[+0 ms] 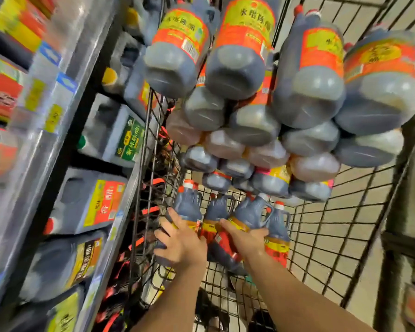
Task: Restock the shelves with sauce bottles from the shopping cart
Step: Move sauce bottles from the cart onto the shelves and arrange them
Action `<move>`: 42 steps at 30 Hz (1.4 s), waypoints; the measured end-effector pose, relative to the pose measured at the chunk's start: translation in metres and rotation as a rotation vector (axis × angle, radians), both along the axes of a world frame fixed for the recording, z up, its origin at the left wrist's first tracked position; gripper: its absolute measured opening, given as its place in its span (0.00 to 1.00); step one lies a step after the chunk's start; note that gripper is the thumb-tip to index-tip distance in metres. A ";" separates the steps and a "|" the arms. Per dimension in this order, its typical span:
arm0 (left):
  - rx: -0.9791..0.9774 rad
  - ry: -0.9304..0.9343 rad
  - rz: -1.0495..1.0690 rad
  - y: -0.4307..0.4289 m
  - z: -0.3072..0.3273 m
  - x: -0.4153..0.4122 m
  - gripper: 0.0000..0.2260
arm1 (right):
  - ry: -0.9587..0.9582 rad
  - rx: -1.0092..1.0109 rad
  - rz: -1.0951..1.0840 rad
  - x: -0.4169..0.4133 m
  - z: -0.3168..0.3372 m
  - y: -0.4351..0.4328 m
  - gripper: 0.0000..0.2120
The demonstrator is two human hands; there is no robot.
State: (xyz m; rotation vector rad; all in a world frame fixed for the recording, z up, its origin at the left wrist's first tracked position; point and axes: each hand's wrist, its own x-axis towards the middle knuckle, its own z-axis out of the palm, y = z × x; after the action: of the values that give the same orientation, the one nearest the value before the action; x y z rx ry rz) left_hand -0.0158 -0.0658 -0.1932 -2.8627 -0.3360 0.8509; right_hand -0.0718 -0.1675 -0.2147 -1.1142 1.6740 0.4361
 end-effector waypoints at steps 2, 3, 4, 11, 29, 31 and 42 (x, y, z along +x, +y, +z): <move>0.053 -0.031 -0.026 0.000 -0.006 0.000 0.50 | 0.021 -0.024 -0.046 0.001 -0.006 0.003 0.62; 0.041 -0.049 -0.030 0.001 -0.009 -0.001 0.47 | 0.019 -0.033 -0.057 0.001 -0.008 0.004 0.60; 0.009 -0.062 -0.029 0.003 -0.012 -0.001 0.44 | 0.019 -0.043 -0.054 0.000 -0.010 0.005 0.57; -0.019 -0.040 -0.099 0.014 -0.012 -0.001 0.48 | -0.008 -0.094 0.045 -0.009 -0.010 0.003 0.50; -0.964 -0.162 0.218 0.064 0.095 -0.025 0.45 | -0.450 -0.312 0.173 -0.063 0.091 0.021 0.41; -1.057 -0.212 0.205 0.073 0.120 -0.025 0.43 | -0.515 -0.356 0.209 -0.061 0.115 0.021 0.41; -1.410 -0.589 0.061 0.147 0.295 -0.028 0.41 | -0.992 -0.627 0.401 -0.037 0.288 0.060 0.36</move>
State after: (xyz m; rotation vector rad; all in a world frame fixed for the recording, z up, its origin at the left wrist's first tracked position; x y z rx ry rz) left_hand -0.0439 0.0811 0.1015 -4.4040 0.3050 0.1302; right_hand -0.1089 -0.1072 0.0729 -1.7450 0.6885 -0.4115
